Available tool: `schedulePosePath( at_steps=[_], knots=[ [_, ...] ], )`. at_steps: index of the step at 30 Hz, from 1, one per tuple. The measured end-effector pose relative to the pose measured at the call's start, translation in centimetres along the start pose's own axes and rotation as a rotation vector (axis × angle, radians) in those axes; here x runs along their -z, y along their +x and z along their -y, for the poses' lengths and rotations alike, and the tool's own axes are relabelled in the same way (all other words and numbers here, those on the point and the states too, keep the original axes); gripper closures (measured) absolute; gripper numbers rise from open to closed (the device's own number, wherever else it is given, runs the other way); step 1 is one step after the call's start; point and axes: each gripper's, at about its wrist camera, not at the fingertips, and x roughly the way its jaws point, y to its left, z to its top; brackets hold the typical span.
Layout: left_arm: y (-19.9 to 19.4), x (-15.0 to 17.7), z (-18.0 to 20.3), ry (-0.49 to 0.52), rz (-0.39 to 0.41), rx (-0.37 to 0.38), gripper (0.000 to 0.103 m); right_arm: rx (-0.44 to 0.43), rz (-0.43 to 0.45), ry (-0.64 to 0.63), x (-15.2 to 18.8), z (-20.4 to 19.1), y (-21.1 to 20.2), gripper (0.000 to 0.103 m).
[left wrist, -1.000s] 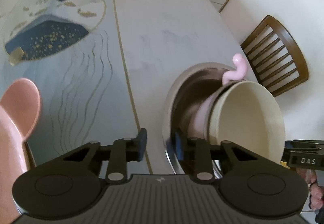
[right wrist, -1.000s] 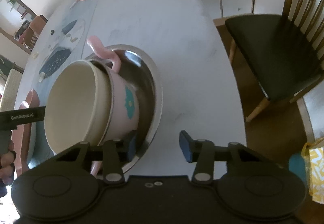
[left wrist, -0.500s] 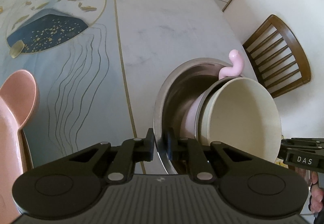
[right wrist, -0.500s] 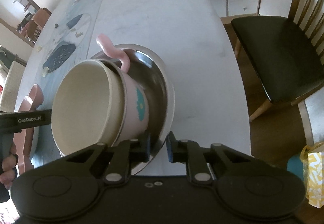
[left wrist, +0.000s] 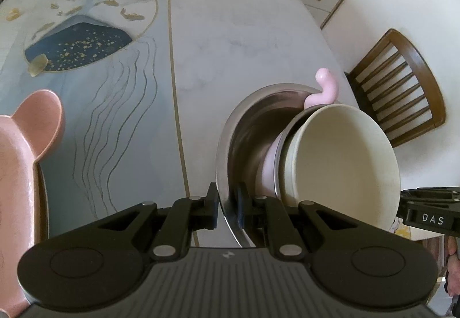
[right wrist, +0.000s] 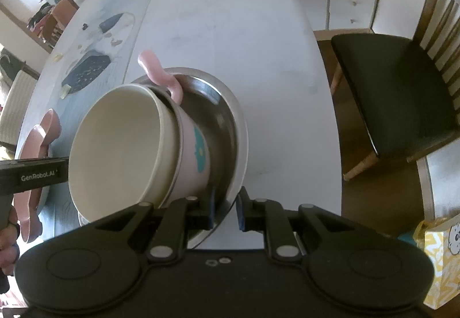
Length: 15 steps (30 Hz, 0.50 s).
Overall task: Organize plates and bowls
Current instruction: 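Carry the nested bowls over the pink bear-shaped plate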
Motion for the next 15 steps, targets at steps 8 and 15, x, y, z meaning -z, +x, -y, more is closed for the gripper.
schedulePosePath(
  at_steps=[8, 15],
  knots=[
    [-2.5, 0.4, 0.0, -0.052, 0.032, -0.022, 0.091, -0.03, 0.009, -0.063, -0.4, -0.9, -1.8, 0.088],
    [-5.9, 1.0, -1.2, -0.112, 0.069, -0.054, 0.091, -0.064, 0.008, -0.126, -1.4, -3.2, -3.5, 0.088]
  ],
)
